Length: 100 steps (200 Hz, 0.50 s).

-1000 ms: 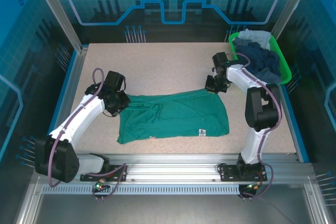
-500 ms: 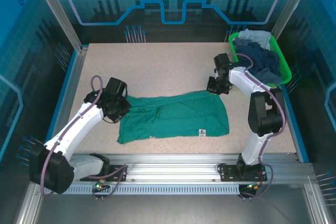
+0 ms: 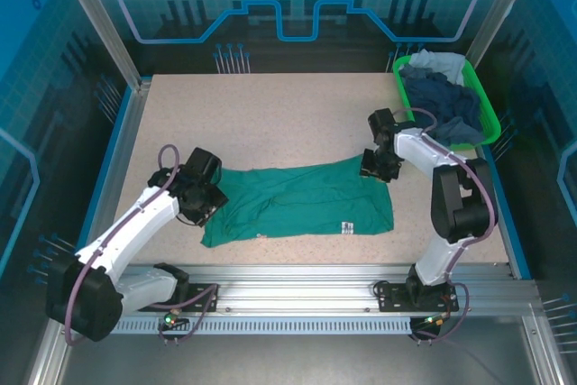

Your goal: Fold and stack the t-shirts

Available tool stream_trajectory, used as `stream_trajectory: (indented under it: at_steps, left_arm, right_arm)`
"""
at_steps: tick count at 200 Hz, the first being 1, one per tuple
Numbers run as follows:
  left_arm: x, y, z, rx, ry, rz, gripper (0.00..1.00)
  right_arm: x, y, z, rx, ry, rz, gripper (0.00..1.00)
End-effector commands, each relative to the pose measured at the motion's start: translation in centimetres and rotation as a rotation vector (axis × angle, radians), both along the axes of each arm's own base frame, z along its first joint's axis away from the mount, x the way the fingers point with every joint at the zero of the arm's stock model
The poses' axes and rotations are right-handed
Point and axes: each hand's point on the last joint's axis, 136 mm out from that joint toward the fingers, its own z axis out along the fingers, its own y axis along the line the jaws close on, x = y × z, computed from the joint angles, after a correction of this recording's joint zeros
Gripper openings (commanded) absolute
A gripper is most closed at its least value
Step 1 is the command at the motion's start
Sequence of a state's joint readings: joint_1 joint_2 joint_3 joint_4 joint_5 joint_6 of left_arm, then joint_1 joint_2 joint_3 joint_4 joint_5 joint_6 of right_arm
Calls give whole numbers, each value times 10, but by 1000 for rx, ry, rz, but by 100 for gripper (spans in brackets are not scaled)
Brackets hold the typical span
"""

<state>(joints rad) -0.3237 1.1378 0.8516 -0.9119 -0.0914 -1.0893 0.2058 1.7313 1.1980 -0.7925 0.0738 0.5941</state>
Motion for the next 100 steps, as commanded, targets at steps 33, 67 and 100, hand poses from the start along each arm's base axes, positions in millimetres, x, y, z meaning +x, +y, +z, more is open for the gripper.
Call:
stream_trajectory:
  at_steps: [33, 67, 100]
  left_arm:
    - [88, 30, 6, -96, -161, 86, 54]
    - [138, 32, -24, -153, -162, -6, 48]
    - [163, 30, -47, -168, -147, -48, 47]
  right_arm:
    - [25, 15, 23, 89, -63, -69, 37]
    - [43, 26, 16, 143, -28, -70, 36]
    - [50, 22, 6, 139, 12, -87, 37]
